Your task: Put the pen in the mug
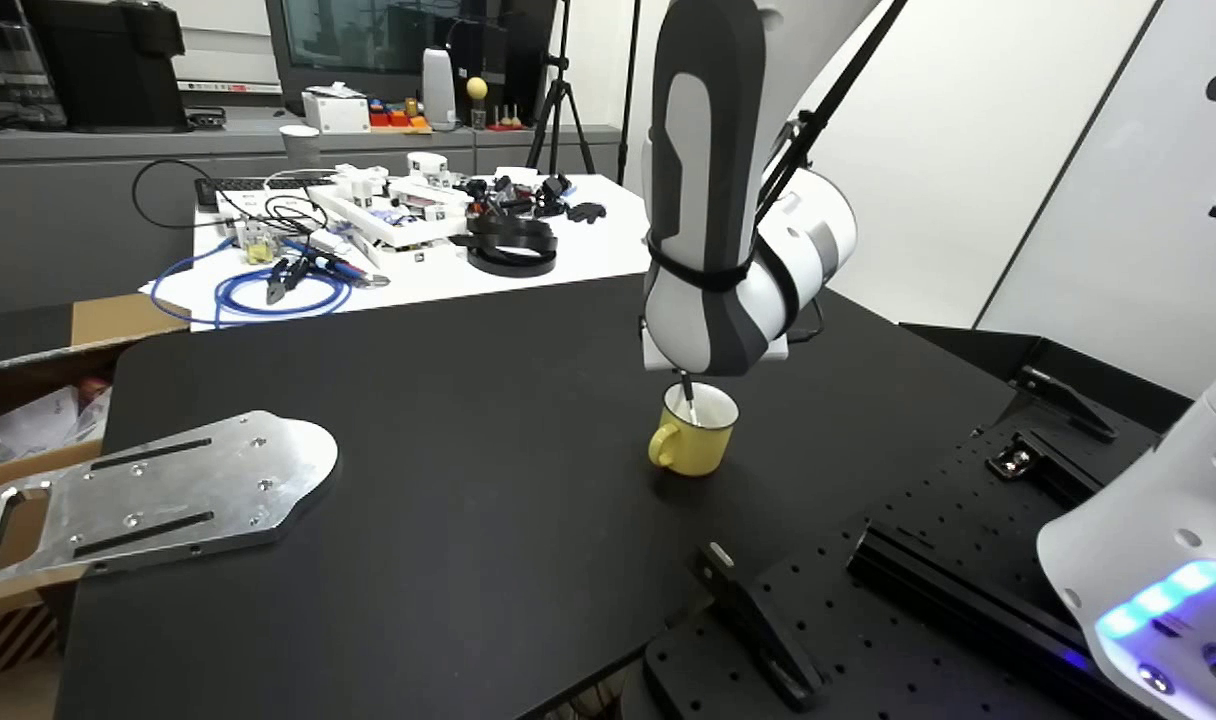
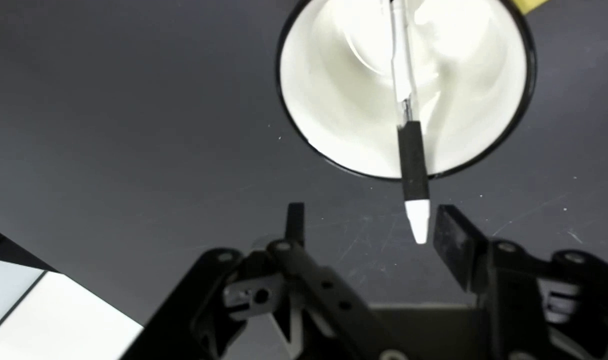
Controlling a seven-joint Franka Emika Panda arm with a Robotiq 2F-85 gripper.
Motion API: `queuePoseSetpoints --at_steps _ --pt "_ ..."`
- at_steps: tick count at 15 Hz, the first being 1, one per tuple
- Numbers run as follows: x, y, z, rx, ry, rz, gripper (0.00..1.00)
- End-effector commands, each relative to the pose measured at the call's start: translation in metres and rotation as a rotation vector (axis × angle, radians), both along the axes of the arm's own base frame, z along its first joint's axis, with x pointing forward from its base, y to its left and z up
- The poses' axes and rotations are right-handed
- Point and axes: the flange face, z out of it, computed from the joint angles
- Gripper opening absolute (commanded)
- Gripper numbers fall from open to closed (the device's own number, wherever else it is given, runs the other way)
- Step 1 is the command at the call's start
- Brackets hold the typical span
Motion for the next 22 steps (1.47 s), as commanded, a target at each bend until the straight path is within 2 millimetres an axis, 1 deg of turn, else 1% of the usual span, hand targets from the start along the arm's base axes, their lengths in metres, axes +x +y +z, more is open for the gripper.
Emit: queuePoseSetpoints --at_steps 1,2,4,5,9,12,15,18,21,22 --pt "0.005 -0.013 0.018 0.035 -0.009 -0.042 0.98" --pt "0.009 -0.018 0.025 0.043 -0.022 -0.054 1.00" --pt "0.017 -0.030 0.041 0.061 -0.032 -0.076 1.00" --pt "0.020 -0.038 0.051 0.079 -0.018 -0.055 1.00" --pt "0.031 -0.065 0.085 0.133 0.064 0.095 1.00" --pt "0.035 -0.087 0.101 0.164 0.193 0.196 1.00" --pt "0.036 -0.105 0.111 0.184 0.341 0.279 1.00" --pt "0.033 -0.113 0.117 0.194 0.477 0.333 1.00" --pt "0.026 -0.109 0.117 0.229 0.590 0.420 1.00" --pt "0.023 -0.105 0.113 0.246 0.611 0.427 1.00"
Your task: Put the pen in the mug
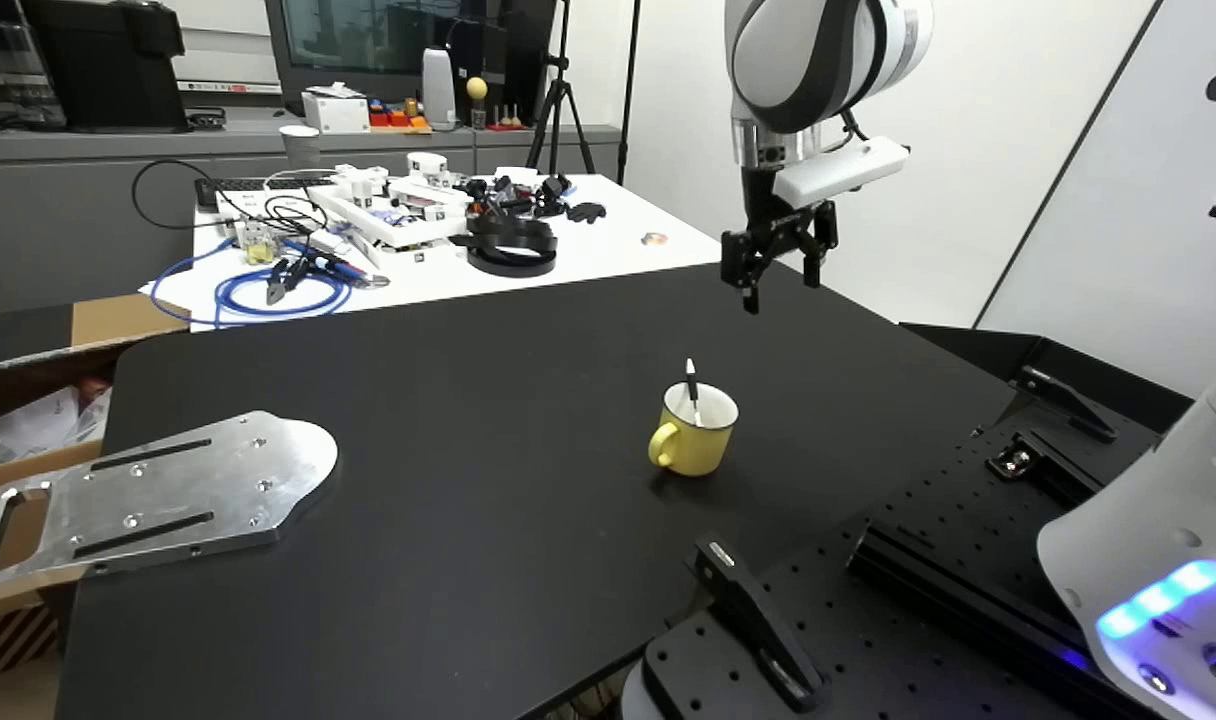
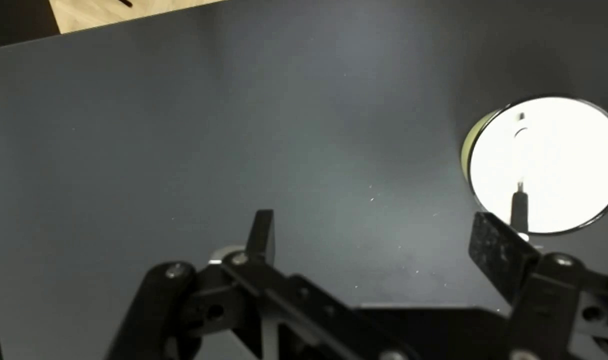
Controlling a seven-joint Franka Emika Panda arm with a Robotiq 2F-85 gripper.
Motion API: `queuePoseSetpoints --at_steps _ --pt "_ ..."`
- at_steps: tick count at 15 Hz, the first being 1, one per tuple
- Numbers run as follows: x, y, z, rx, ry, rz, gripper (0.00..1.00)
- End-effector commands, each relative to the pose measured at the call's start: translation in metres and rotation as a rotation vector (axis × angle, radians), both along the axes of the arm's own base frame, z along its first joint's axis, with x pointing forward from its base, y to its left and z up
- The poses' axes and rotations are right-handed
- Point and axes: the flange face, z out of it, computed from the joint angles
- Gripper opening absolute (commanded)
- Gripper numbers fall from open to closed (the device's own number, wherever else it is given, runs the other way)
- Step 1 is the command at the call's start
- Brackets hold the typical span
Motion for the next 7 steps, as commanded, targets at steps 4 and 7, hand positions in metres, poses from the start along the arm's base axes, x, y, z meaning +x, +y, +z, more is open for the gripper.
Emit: queuePoseSetpoints --at_steps 4,7 --pt "-0.0032 0.0051 -0.0006 0.041 0.049 0.040 1.00" --pt "-0.0033 0.0059 -0.0010 0.044 0.051 0.048 1.00"
